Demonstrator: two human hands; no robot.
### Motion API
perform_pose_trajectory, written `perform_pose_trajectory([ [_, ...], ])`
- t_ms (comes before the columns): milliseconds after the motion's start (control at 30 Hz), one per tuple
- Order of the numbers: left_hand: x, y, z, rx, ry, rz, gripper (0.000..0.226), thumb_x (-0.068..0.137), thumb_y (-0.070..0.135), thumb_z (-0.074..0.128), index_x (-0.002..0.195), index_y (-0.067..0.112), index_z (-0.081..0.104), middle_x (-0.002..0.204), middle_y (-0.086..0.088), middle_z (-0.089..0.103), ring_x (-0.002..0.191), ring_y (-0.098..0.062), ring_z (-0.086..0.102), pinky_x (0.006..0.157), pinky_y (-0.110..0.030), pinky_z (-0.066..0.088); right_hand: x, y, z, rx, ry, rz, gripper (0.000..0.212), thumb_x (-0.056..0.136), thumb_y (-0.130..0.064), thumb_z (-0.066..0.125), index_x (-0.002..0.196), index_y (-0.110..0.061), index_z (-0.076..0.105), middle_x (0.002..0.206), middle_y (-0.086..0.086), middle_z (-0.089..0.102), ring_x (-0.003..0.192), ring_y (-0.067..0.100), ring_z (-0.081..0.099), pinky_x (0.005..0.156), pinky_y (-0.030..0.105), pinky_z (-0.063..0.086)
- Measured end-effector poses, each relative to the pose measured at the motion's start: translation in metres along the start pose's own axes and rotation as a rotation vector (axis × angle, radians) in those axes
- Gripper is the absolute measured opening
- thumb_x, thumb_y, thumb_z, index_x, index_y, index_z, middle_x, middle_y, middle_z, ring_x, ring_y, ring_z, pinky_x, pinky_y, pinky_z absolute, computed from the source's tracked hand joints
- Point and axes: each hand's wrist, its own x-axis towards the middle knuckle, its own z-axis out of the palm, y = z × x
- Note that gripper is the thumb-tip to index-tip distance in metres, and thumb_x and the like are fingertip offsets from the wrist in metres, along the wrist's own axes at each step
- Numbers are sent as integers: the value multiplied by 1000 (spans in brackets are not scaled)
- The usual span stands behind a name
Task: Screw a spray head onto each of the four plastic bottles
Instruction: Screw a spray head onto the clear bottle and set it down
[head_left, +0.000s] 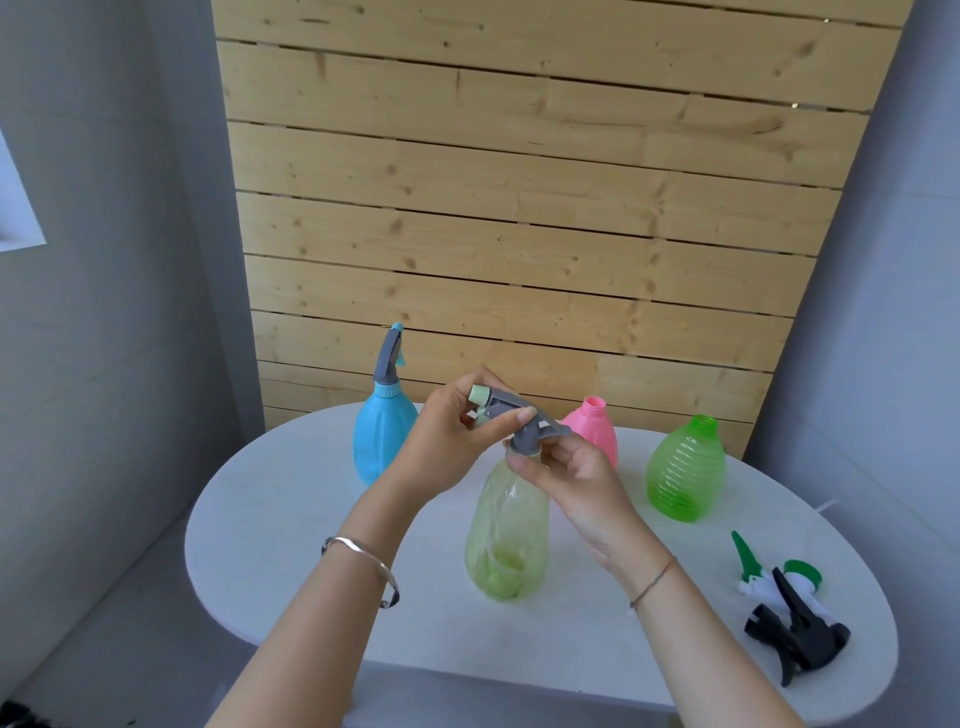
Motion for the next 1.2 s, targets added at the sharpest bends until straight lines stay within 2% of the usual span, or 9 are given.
perform_pose_trajectory([
  [67,0,1,0,7,-2,1,18,84,13,68,79,26,57,62,24,63,53,7,53,49,-2,36,0,2,3,-40,43,-24,24,75,-8,74,95,-14,62,91,-5,68,87,0,64,76,10,47],
  [200,0,0,0,0,0,-9,19,85,8,67,79,23,56,60,23,64,50,8,55,47,-2,38,-1,-4,-8,53,-147,57,37,80,-4,67,116,-7,61,112,2,70,108,9,64,87,16,49],
  [400,-1,2,0,-4,-4,-10,18,84,11,68,78,23,56,59,23,62,50,7,52,49,-3,35,0,1,3,-104,25,-10,30,72,-6,77,93,-19,60,92,-4,67,87,-1,63,76,5,45],
  [533,-3,1,0,-15,9,-9,18,84,11,68,79,24,57,59,24,63,50,8,54,48,-1,36,-2,-5,-11,56,-207,91,44,75,-19,69,118,-12,61,116,-4,69,112,4,61,89,14,46],
  [733,-6,5,5,-4,-3,-13,14,84,17,69,87,25,58,68,24,64,58,8,56,52,-2,38,-3,-2,-3,-33,-18,20,31,75,-7,74,102,-18,64,105,1,70,101,7,64,83,12,46],
  [833,-21,-2,6,113,41,-169,64,71,50,67,125,24,42,110,21,53,93,10,51,71,-6,42,-3,-5,-1,-11,84,13,30,70,-16,78,97,-22,66,96,-4,71,93,3,65,84,16,47],
  [933,-41,-13,7,140,-114,-400,95,57,59,74,133,30,25,128,12,41,109,3,47,76,-9,42,-1,-14,-2,105,252,-39,27,72,-10,76,96,-12,65,89,2,67,78,3,64,77,18,51],
  [1067,-53,-13,13,240,-212,-417,79,55,54,83,117,41,37,105,29,52,92,17,52,67,-5,45,-2,-29,-1,144,286,-65,43,73,-16,77,108,4,61,100,18,69,86,19,65,84,32,50],
  [1200,-54,-4,0,5,-308,-518,50,65,42,81,108,39,55,100,18,67,89,5,62,74,-8,50,-7,-39,-9,165,27,-18,46,75,-30,65,115,-8,62,120,11,68,111,18,64,97,31,50],
])
